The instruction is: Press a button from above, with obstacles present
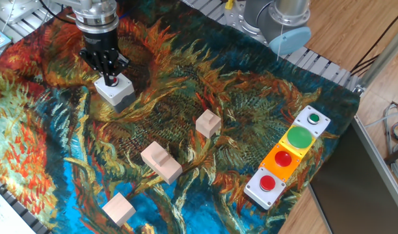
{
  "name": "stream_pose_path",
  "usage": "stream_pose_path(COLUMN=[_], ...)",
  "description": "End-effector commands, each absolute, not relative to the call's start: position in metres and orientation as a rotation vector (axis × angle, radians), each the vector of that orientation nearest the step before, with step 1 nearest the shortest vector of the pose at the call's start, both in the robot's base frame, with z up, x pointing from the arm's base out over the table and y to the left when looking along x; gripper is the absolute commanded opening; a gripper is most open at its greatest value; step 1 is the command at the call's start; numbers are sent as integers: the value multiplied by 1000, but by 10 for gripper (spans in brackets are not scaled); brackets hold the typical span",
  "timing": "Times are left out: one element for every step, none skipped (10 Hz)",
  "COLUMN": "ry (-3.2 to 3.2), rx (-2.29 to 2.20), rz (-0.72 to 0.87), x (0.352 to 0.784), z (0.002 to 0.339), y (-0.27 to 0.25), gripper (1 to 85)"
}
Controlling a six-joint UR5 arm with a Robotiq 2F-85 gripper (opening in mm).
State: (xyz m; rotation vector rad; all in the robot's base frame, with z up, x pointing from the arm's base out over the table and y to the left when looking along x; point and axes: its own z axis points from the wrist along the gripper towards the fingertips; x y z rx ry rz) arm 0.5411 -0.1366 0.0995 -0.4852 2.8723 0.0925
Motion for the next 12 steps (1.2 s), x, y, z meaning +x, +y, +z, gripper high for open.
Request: stream_pose_path(ry=[2859, 2858, 2857, 2857, 2855, 2855, 2855, 2854, 2852, 2851, 2850, 2850], rx=[-477, -480, -482, -482, -478, -476, -473, -472, -469, -468, -467, -467], rz=[105, 111, 113, 113, 121, 126, 128, 133, 141, 146, 152, 154], x=[544, 542, 540, 539, 537, 537, 537, 536, 537, 536, 536, 535], z=[99, 98, 97, 98, 99, 99, 99, 99, 99, 99, 98, 97], y=[-136, -138, -139, -139, -138, -137, -137, -136, -135, -135, -135, -136], gripper=[40, 40, 40, 40, 40, 40, 40, 40, 40, 40, 40, 40])
